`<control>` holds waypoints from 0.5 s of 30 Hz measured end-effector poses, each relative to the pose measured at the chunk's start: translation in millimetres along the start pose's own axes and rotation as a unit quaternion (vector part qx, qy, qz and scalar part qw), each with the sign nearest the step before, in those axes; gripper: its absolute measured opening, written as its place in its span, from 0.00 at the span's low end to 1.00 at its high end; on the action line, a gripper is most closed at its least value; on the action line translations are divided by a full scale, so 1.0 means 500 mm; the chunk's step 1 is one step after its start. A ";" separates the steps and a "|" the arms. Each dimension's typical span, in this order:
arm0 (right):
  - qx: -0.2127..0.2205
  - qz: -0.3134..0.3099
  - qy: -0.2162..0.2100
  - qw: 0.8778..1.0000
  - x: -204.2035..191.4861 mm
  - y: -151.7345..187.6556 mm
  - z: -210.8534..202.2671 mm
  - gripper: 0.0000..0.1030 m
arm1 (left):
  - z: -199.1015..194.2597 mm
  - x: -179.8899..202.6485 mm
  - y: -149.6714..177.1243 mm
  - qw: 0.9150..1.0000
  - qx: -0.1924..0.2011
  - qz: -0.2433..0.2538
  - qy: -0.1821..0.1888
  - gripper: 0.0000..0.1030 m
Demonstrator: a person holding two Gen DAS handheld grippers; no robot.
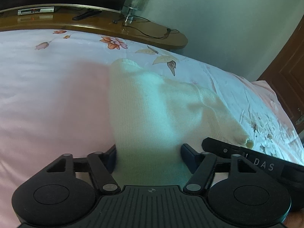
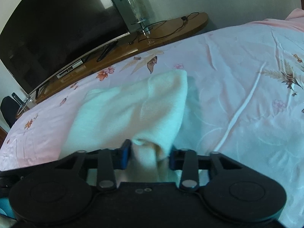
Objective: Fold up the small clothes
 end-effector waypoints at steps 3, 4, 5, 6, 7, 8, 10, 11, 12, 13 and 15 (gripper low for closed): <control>0.009 -0.017 0.007 1.000 -0.012 0.001 -0.005 0.30 | -0.006 -0.002 -0.001 1.000 0.002 0.000 0.001 0.55; 0.012 -0.019 0.007 1.000 -0.015 0.001 -0.006 0.30 | -0.008 -0.002 -0.002 1.000 0.002 -0.001 0.002 0.54; 0.014 -0.022 0.008 1.000 -0.017 0.001 -0.006 0.29 | -0.010 -0.002 -0.003 1.000 0.002 -0.002 0.002 0.52; 0.016 -0.024 0.008 1.000 -0.019 0.000 -0.007 0.29 | -0.011 -0.002 -0.004 1.000 0.003 -0.002 0.003 0.50; 0.017 -0.026 0.009 0.999 -0.021 -0.001 -0.008 0.29 | -0.012 -0.003 -0.005 1.000 0.003 -0.003 0.003 0.49; 0.020 -0.029 0.010 0.999 -0.023 -0.002 -0.010 0.29 | -0.013 -0.003 -0.005 1.000 0.004 -0.003 0.003 0.48; 0.026 -0.037 0.009 0.999 -0.028 -0.002 -0.017 0.29 | -0.016 -0.005 -0.006 1.000 0.007 -0.003 0.005 0.45; 0.030 -0.042 0.009 0.999 -0.032 -0.003 -0.020 0.29 | -0.018 -0.005 -0.005 1.000 0.008 -0.002 0.005 0.44; 0.035 -0.046 0.008 0.998 -0.037 -0.003 -0.024 0.28 | -0.020 -0.005 -0.005 1.000 0.010 -0.002 0.005 0.42; 0.039 -0.050 0.007 0.998 -0.041 -0.005 -0.026 0.28 | -0.023 -0.005 -0.006 1.000 0.012 -0.002 0.005 0.41; 0.045 -0.052 0.001 0.998 -0.048 -0.008 -0.032 0.28 | -0.027 -0.005 -0.008 1.000 0.015 -0.003 0.007 0.39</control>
Point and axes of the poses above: each gripper's, at about its wrist camera, not at the fingertips, and z roughly the way its jaws point, x to its right, y to its underside, the point moved 4 cm from there along z, roughly the way its jaws point, and after that the axes turned 1 degree about -x, right-handed, at the moved point
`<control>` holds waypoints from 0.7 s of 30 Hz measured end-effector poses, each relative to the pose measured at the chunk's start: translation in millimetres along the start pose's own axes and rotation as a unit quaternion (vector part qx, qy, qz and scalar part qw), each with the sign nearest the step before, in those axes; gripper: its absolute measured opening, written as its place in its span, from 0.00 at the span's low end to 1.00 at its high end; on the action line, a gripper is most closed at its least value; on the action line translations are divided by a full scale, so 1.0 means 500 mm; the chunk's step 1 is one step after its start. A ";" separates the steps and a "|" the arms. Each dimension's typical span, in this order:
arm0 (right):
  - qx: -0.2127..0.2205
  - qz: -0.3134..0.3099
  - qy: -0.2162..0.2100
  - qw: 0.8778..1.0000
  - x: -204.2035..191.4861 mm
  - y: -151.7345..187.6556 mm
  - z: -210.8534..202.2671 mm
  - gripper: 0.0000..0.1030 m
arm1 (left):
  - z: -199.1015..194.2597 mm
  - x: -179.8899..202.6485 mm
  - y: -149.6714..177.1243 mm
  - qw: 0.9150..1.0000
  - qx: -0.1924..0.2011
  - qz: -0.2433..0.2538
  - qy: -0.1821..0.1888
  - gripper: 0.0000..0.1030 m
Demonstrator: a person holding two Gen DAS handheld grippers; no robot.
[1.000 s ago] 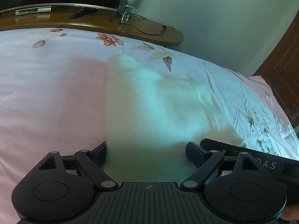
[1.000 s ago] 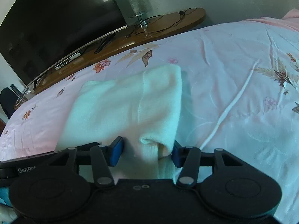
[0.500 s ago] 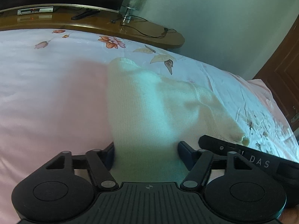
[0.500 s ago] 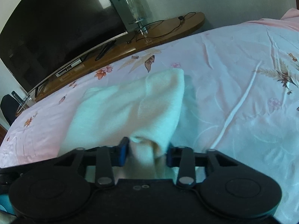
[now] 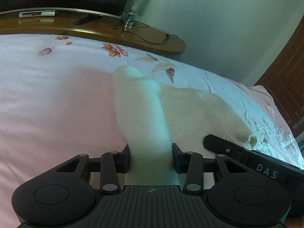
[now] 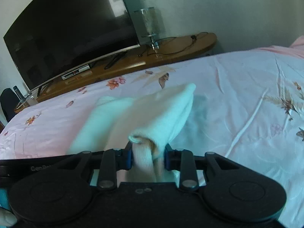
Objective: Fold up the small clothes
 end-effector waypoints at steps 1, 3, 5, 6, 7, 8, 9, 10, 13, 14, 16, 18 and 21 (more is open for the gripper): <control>0.002 0.000 -0.004 1.000 -0.003 -0.002 -0.003 0.28 | -0.002 0.000 -0.001 1.000 0.002 -0.001 0.001 0.38; 0.007 0.000 -0.011 1.000 -0.010 -0.010 -0.009 0.28 | -0.010 0.000 -0.005 1.000 0.008 -0.006 0.004 0.37; 0.012 -0.002 -0.018 1.000 -0.021 -0.017 -0.016 0.28 | -0.019 -0.001 -0.010 1.000 0.014 -0.012 0.008 0.37; 0.016 -0.004 -0.022 1.000 -0.027 -0.022 -0.021 0.28 | -0.025 -0.001 -0.013 1.000 0.017 -0.013 0.009 0.37; 0.018 -0.006 -0.025 1.000 -0.034 -0.026 -0.024 0.28 | -0.032 -0.001 -0.016 1.000 0.021 -0.011 0.009 0.37; 0.020 -0.007 -0.029 0.999 -0.042 -0.029 -0.028 0.28 | -0.039 -0.002 -0.019 1.000 0.025 -0.010 0.008 0.37; 0.022 -0.009 -0.032 0.999 -0.051 -0.033 -0.032 0.28 | -0.049 -0.005 -0.022 0.999 0.029 -0.011 0.009 0.37; 0.025 -0.009 -0.036 0.999 -0.059 -0.037 -0.038 0.28 | -0.058 -0.010 -0.026 0.999 0.033 -0.012 0.009 0.37; 0.031 -0.015 -0.046 0.998 -0.090 -0.047 -0.050 0.28 | -0.093 -0.030 -0.037 0.999 0.044 -0.014 0.004 0.37; 0.033 -0.016 -0.051 0.998 -0.102 -0.050 -0.054 0.28 | -0.106 -0.039 -0.040 0.999 0.047 -0.014 0.002 0.37; 0.034 -0.022 -0.060 0.997 -0.129 -0.055 -0.059 0.28 | -0.133 -0.060 -0.045 0.999 0.053 -0.014 -0.006 0.37; 0.035 -0.026 -0.071 0.997 -0.161 -0.058 -0.060 0.28 | -0.160 -0.086 -0.049 0.998 0.058 -0.014 -0.017 0.37; 0.032 -0.033 -0.089 0.995 -0.213 -0.054 -0.056 0.28 | -0.201 -0.135 -0.053 0.997 0.067 -0.018 -0.039 0.37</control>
Point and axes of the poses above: each gripper's, at about its wrist camera, not at the fingertips, and z roughly the way its jaws point, x to its right, y to its underside, the point moved 4 cm from there along z, roughly the way its jaws point, and after that the axes turned 1 degree about -x, right-handed, at the moved point
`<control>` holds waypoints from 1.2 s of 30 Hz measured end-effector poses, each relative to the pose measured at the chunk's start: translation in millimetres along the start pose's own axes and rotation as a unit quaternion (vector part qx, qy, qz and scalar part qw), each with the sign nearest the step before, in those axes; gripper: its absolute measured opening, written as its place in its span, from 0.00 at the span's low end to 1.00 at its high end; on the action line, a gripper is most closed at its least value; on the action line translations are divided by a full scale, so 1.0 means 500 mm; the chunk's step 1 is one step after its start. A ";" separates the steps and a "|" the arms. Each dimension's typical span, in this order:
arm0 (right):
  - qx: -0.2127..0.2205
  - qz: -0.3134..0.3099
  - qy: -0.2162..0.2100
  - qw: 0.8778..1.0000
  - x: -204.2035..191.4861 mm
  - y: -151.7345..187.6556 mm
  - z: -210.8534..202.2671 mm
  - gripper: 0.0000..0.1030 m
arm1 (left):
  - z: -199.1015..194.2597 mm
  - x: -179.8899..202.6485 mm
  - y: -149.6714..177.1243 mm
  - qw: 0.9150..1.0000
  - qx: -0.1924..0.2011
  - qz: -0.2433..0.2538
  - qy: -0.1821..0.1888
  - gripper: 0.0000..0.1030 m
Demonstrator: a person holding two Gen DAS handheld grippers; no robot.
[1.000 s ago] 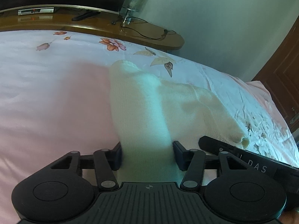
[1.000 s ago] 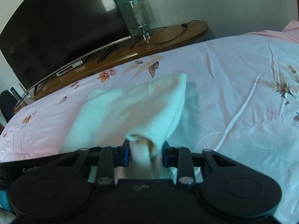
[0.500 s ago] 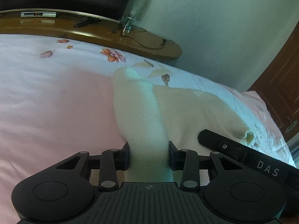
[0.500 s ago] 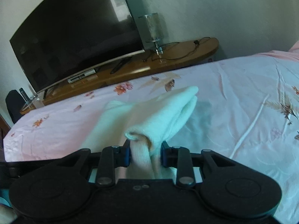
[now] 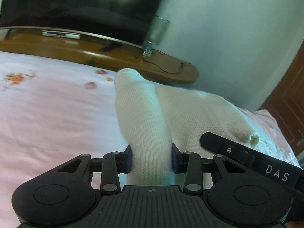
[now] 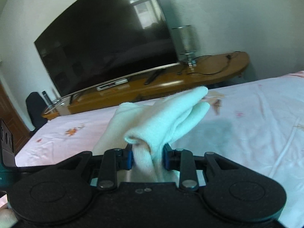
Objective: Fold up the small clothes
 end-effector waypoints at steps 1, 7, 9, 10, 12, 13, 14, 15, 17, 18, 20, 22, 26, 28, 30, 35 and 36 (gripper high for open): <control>-0.002 -0.002 -0.006 1.000 -0.017 0.002 0.006 0.28 | -0.009 -0.016 -0.001 1.000 0.002 -0.001 -0.006 0.37; -0.016 -0.014 -0.042 0.999 -0.119 0.017 0.046 0.28 | -0.061 -0.117 -0.006 0.999 0.011 -0.005 -0.047 0.37; -0.022 -0.014 -0.052 0.998 -0.151 0.023 0.063 0.28 | -0.070 -0.150 -0.006 0.998 0.012 -0.006 -0.059 0.37; -0.024 -0.014 -0.056 0.998 -0.163 0.026 0.069 0.28 | -0.073 -0.166 -0.007 0.998 0.013 -0.007 -0.064 0.37; -0.030 -0.011 -0.064 0.997 -0.187 0.034 0.084 0.28 | -0.076 -0.195 -0.008 0.997 0.013 -0.007 -0.074 0.37; -0.032 -0.010 -0.066 0.997 -0.196 0.039 0.091 0.28 | -0.077 -0.210 -0.009 0.997 0.013 -0.007 -0.078 0.37; -0.033 -0.008 -0.068 0.997 -0.203 0.043 0.095 0.28 | -0.076 -0.221 -0.008 0.997 0.014 -0.006 -0.082 0.37; -0.036 -0.005 -0.070 0.997 -0.211 0.049 0.104 0.28 | -0.075 -0.233 -0.009 0.996 0.013 -0.006 -0.086 0.37; -0.041 0.001 -0.071 0.997 -0.220 0.059 0.117 0.28 | -0.070 -0.253 -0.010 0.996 0.010 -0.005 -0.092 0.37; -0.044 0.003 -0.070 0.997 -0.224 0.064 0.126 0.28 | -0.064 -0.264 -0.009 0.996 0.006 -0.004 -0.094 0.37; -0.050 0.003 -0.067 0.996 -0.232 0.076 0.144 0.28 | -0.054 -0.279 -0.004 0.995 0.000 -0.006 -0.096 0.37; -0.057 0.003 -0.064 0.996 -0.236 0.087 0.160 0.28 | -0.034 -0.300 0.003 0.995 -0.008 -0.009 -0.099 0.37; -0.080 0.004 -0.049 0.996 -0.231 0.120 0.201 0.28 | -0.008 -0.336 0.034 0.994 -0.023 -0.022 -0.102 0.40; -0.090 0.005 -0.037 0.995 -0.223 0.137 0.215 0.29 | -0.004 -0.344 0.041 0.994 -0.023 -0.021 -0.105 0.48; -0.097 0.009 -0.026 0.995 -0.211 0.150 0.220 0.34 | -0.004 -0.351 0.044 0.993 -0.022 -0.019 -0.110 0.63; -0.110 0.005 -0.009 0.994 -0.197 0.149 0.212 0.46 | -0.020 -0.364 0.039 0.992 -0.019 -0.025 -0.122 0.68; -0.107 0.001 -0.006 0.994 -0.197 0.143 0.205 0.46 | -0.031 -0.357 0.035 0.991 -0.012 -0.013 -0.131 0.68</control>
Point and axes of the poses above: each gripper's, at about its wrist camera, not at the fingertips, and z roughly the way its jaws point, x to its right, y to its underside, the point moved 4 cm from there along z, roughly the way its jaws point, and after that the axes turned 1 degree about -x, right-handed, at the moved point
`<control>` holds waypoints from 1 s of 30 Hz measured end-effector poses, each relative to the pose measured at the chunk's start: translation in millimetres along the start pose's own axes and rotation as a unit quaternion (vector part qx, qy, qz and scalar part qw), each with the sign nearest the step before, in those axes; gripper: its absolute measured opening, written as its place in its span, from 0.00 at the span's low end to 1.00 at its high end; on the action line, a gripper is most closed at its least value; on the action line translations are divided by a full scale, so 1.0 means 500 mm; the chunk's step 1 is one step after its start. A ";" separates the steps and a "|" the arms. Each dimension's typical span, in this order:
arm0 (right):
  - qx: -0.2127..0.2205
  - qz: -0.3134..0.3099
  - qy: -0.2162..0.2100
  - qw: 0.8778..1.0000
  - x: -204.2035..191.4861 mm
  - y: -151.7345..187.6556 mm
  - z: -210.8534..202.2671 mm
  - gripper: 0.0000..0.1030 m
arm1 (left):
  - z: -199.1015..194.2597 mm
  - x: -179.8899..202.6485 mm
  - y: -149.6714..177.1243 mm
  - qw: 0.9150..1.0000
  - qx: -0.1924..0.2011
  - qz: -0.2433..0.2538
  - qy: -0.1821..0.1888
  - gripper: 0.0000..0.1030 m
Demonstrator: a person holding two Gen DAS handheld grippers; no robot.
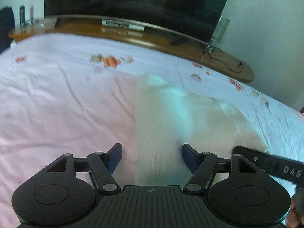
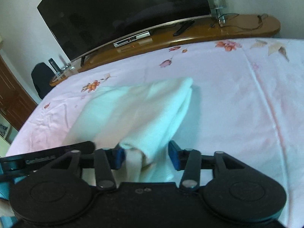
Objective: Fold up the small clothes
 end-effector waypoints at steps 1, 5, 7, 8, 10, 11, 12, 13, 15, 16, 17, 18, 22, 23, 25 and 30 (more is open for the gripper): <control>0.004 -0.003 0.003 1.000 0.000 -0.004 -0.006 0.46 | -0.011 0.005 -0.002 1.000 0.007 0.012 -0.006 0.68; 0.009 -0.020 0.015 1.000 0.001 -0.022 -0.021 0.44 | -0.047 0.010 0.018 0.999 0.007 0.031 -0.008 0.68; 0.003 -0.028 0.031 0.999 0.002 -0.018 -0.010 0.36 | -0.050 0.008 0.048 0.999 -0.005 0.037 -0.012 0.68; -0.003 -0.032 0.040 0.999 0.004 -0.011 0.000 0.36 | -0.043 0.006 0.065 0.999 -0.015 0.041 -0.015 0.68; -0.005 -0.040 0.047 0.998 0.010 0.003 0.020 0.37 | -0.034 0.001 0.084 0.999 -0.019 0.036 -0.018 0.68; -0.001 -0.042 0.047 0.998 0.011 0.005 0.023 0.38 | -0.032 -0.001 0.087 0.999 -0.015 0.030 -0.018 0.68; -0.001 -0.040 0.047 0.998 0.009 0.005 0.025 0.38 | -0.031 -0.001 0.086 0.999 -0.015 0.029 -0.019 0.68; -0.002 -0.041 0.049 0.998 0.008 0.003 0.026 0.38 | -0.030 0.001 0.085 0.999 -0.016 0.029 -0.020 0.68; -0.008 -0.041 0.054 0.998 0.008 -0.001 0.025 0.38 | -0.035 0.003 0.082 0.999 -0.020 0.026 -0.022 0.68; -0.010 -0.037 0.055 0.998 0.009 -0.003 0.020 0.39 | -0.042 0.004 0.082 0.999 -0.020 0.025 -0.022 0.68; -0.011 -0.033 0.056 0.998 0.007 -0.005 0.010 0.39 | -0.050 0.006 0.085 0.999 -0.019 0.026 -0.021 0.68; -0.007 -0.034 0.057 0.998 0.002 -0.005 -0.005 0.39 | -0.057 0.008 0.088 0.999 -0.018 0.030 -0.021 0.68; 0.008 -0.081 0.056 0.995 -0.034 0.014 -0.063 0.36 | -0.075 0.017 0.113 0.998 -0.019 0.047 -0.025 0.68; 0.011 -0.087 0.057 0.995 -0.040 0.019 -0.073 0.36 | -0.076 0.019 0.117 0.998 -0.021 0.046 -0.026 0.68; 0.012 -0.094 0.055 0.994 -0.049 0.033 -0.091 0.36 | -0.080 0.018 0.125 0.999 -0.025 0.035 -0.026 0.68; -0.024 -0.086 0.074 0.993 -0.042 0.109 -0.096 0.35 | -0.083 0.027 0.155 0.999 -0.031 0.027 -0.026 0.68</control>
Point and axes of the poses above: each gripper's, at about its wrist camera, not at the fingertips, and z roughly the way its jaws point, x to its right, y to its underside, the point moved 4 cm from there along z, roughly the way its jaws point, and after that the axes turned 1 degree about -x, right-handed, at the moved point
